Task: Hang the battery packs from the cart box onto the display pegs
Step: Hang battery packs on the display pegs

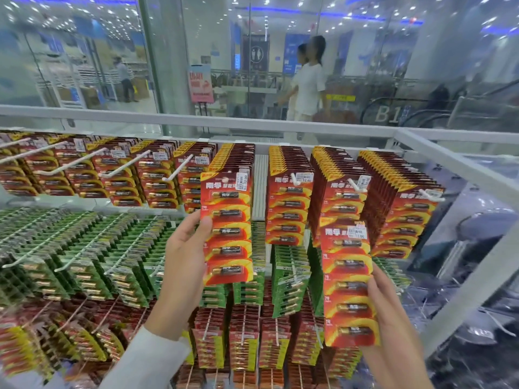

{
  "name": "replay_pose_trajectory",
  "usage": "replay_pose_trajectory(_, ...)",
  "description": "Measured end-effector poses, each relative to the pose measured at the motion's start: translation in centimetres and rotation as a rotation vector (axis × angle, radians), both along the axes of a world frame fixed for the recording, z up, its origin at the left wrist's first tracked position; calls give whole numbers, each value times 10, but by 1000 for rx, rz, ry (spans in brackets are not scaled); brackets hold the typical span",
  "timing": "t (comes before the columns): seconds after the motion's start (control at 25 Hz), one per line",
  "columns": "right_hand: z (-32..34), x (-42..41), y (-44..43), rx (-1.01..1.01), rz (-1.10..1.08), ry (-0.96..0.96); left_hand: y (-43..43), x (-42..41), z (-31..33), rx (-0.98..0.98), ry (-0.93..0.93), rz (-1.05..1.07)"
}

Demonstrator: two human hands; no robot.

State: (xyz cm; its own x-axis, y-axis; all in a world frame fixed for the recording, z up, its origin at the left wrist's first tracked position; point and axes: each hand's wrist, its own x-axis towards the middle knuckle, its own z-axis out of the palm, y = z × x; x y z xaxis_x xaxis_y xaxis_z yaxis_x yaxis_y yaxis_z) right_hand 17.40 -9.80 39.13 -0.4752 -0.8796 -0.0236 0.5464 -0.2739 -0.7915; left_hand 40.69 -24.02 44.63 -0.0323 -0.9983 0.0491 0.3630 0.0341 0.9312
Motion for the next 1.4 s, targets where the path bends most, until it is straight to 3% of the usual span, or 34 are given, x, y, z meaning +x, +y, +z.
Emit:
replay_pose_trajectory(0.36, 47, -25, -13, 44, -102, 139, -29, -17, -7, -26, -109, 62)
replay_pose_trajectory(0.96, 33, -42, -79, 137, -176, 233, -40, -5, -29, -1, -114, 119)
replay_pose_trajectory(1.16, 8, -45, -82, 203, -235, 344, -41, 11, -50, -76, -237, 102)
replay_pose_trajectory(1.4, -48, -40, -53, 284, -291, 369, -14, 39, -94, 3, -290, 99)
